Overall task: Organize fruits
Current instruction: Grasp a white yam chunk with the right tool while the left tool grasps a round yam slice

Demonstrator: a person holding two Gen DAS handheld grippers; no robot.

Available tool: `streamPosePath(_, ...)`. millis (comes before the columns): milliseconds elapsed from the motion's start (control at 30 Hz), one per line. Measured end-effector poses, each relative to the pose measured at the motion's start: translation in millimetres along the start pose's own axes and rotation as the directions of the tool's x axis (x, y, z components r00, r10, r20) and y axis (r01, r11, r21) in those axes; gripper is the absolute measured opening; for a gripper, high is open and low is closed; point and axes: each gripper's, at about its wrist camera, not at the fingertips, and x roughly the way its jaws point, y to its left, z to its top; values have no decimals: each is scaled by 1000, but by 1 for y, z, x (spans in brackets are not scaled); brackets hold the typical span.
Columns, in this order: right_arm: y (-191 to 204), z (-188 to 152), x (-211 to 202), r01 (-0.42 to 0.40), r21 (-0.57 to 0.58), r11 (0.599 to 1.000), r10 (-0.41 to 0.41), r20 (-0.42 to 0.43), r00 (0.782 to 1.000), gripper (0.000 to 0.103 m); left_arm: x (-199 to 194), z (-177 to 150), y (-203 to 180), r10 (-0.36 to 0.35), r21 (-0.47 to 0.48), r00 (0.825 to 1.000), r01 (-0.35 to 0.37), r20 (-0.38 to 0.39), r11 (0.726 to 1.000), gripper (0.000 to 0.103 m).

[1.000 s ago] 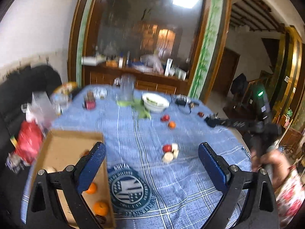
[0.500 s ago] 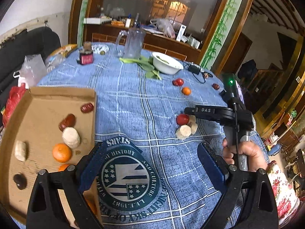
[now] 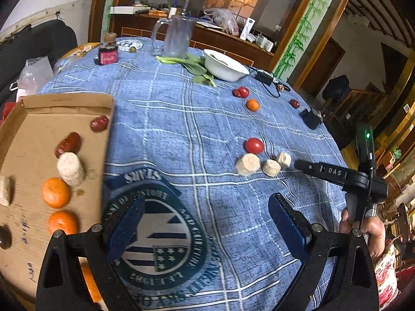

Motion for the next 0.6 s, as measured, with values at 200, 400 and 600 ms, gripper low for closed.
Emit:
streamPosePath(200, 39, -10, 13, -102, -97, 990, 101, -13, 995, 40, -2, 2, -9, 23, 28, 1000, -23, 10, 999, 96)
streamPosePath(400, 60, -15, 30, -104, -164, 981, 104, -12, 995, 40, 7, 4, -8, 41, 18, 999, -41, -5, 999, 96)
streamPosePath(600, 75, -23, 33, -62, -255, 965, 72, 30, 997, 40, 25, 6, -17, 31, 32, 999, -30, -36, 999, 96)
